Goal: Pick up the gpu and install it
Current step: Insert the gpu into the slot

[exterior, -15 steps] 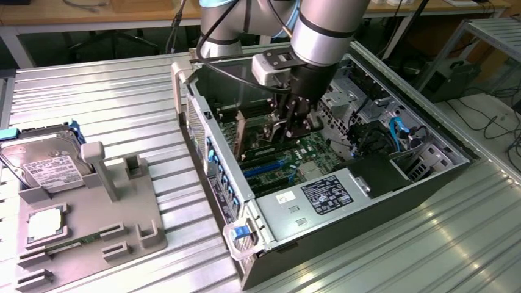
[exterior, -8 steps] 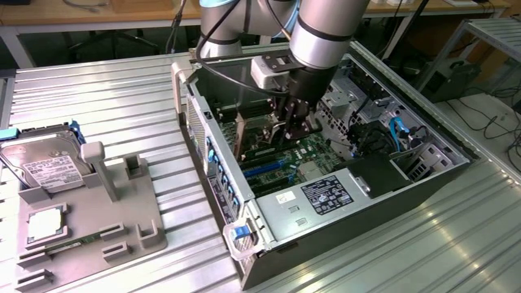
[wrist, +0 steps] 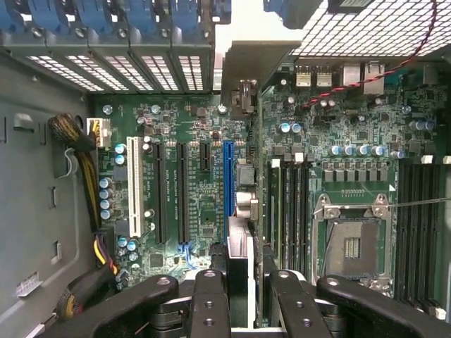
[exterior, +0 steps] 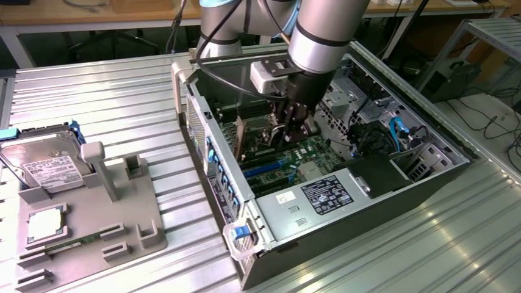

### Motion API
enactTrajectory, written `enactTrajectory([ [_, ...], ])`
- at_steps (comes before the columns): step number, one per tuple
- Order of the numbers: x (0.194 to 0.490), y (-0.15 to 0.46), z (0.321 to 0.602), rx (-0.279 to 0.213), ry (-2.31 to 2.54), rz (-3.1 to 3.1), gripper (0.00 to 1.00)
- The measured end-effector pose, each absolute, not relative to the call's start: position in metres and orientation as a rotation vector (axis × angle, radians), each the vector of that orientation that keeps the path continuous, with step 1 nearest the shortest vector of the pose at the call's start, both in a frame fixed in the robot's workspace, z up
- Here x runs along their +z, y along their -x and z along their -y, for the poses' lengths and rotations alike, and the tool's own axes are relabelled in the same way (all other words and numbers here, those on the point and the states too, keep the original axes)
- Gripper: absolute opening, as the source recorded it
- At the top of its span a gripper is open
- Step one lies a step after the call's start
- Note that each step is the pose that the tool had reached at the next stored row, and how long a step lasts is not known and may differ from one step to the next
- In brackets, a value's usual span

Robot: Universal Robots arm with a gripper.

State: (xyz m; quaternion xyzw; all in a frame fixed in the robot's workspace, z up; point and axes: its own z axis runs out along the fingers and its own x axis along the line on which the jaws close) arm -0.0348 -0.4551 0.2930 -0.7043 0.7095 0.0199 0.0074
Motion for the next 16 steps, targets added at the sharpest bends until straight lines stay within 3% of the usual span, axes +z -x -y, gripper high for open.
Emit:
enactTrajectory([
  [16,0.281,0.038,0.455,0.061,2.201,-2.219,0.28],
])
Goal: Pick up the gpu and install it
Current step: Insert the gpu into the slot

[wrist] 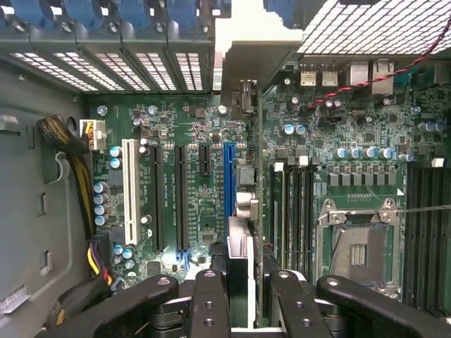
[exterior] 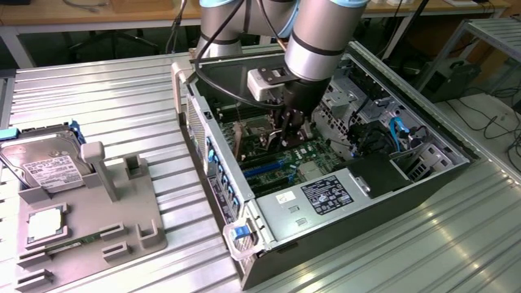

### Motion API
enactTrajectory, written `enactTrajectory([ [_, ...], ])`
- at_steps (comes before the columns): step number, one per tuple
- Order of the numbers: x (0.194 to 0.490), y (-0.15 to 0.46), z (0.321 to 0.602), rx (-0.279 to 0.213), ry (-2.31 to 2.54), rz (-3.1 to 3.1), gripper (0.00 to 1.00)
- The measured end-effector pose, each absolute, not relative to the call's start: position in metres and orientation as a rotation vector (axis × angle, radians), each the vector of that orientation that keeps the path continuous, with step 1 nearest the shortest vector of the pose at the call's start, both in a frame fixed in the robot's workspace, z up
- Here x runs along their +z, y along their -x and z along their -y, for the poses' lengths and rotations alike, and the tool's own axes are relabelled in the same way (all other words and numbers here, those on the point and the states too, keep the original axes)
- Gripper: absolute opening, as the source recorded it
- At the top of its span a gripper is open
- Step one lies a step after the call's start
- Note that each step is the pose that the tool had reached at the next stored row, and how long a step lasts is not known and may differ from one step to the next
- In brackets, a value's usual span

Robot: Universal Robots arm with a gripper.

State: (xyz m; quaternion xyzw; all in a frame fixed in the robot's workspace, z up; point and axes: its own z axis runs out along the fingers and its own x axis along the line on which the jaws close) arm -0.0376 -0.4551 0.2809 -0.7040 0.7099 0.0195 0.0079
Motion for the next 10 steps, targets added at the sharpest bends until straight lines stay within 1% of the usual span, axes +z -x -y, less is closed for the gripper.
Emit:
enactTrajectory([
  [10,0.2725,0.0388,0.4554,0.046,2.177,-2.229,0.28],
])
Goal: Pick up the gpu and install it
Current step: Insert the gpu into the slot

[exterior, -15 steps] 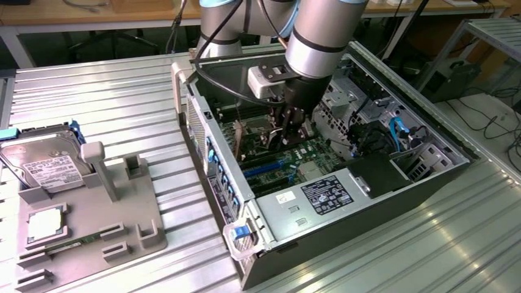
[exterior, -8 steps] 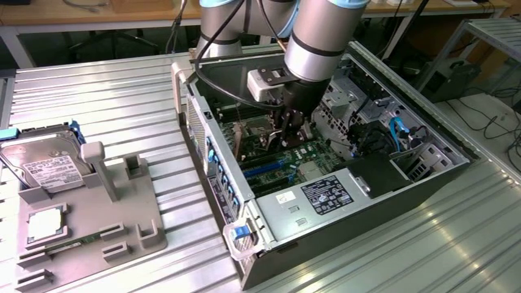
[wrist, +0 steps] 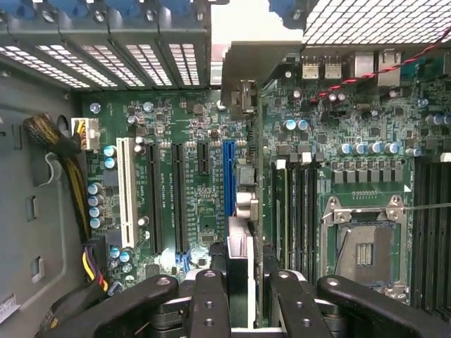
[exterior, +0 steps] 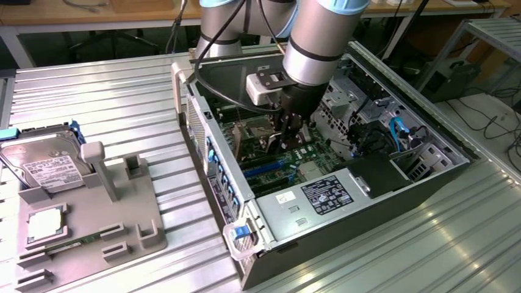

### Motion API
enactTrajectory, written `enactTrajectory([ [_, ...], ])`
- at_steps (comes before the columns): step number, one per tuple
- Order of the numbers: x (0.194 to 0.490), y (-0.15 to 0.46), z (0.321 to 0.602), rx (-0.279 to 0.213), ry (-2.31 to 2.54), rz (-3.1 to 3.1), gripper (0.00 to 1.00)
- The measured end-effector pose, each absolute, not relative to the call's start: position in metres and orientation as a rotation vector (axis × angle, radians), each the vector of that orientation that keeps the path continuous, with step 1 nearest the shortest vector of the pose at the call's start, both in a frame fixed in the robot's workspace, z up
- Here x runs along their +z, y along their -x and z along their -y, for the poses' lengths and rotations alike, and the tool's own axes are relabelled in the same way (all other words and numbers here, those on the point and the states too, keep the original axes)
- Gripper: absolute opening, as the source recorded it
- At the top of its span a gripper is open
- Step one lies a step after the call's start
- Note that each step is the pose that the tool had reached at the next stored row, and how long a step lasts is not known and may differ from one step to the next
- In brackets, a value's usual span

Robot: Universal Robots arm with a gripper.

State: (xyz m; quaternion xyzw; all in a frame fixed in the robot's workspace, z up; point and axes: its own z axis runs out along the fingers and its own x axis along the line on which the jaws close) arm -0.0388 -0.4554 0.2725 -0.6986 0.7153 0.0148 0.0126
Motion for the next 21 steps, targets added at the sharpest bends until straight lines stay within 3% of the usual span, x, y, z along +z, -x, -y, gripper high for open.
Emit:
enactTrajectory([
  [21,0.254,0.049,0.467,0.050,2.166,-2.237,0.28],
])
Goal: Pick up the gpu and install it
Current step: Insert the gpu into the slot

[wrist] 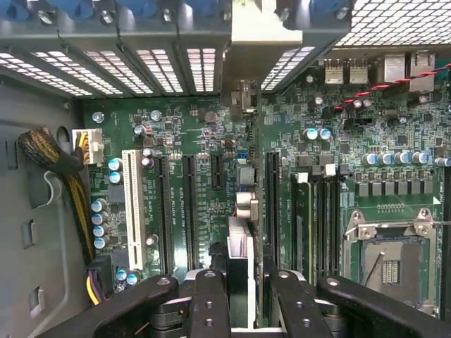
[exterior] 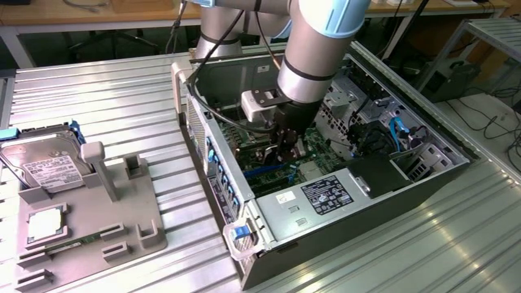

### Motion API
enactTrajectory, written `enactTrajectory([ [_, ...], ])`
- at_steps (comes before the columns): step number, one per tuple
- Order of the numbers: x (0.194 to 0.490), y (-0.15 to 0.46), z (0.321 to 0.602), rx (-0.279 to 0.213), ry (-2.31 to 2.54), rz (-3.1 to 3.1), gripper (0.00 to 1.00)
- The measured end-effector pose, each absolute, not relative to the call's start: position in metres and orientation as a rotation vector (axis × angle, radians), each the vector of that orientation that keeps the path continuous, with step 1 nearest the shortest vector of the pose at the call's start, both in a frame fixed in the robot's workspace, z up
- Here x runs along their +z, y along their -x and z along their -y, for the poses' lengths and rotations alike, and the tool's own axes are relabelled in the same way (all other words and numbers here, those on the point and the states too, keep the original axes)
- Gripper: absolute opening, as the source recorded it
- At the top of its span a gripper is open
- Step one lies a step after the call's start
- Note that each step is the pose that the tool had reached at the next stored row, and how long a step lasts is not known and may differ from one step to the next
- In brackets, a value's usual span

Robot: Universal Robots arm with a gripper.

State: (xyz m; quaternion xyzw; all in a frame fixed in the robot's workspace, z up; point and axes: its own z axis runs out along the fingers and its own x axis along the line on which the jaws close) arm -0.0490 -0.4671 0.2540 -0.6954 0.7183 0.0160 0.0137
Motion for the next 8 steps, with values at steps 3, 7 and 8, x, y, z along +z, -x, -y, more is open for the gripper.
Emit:
enactTrajectory([
  [3,0.2533,0.0506,0.4671,0.051,2.165,-2.237,0.28],
  [7,0.2527,0.0569,0.4672,0.053,2.164,-2.236,0.28],
  [8,0.2527,0.0575,0.4672,0.054,2.164,-2.235,0.28],
])
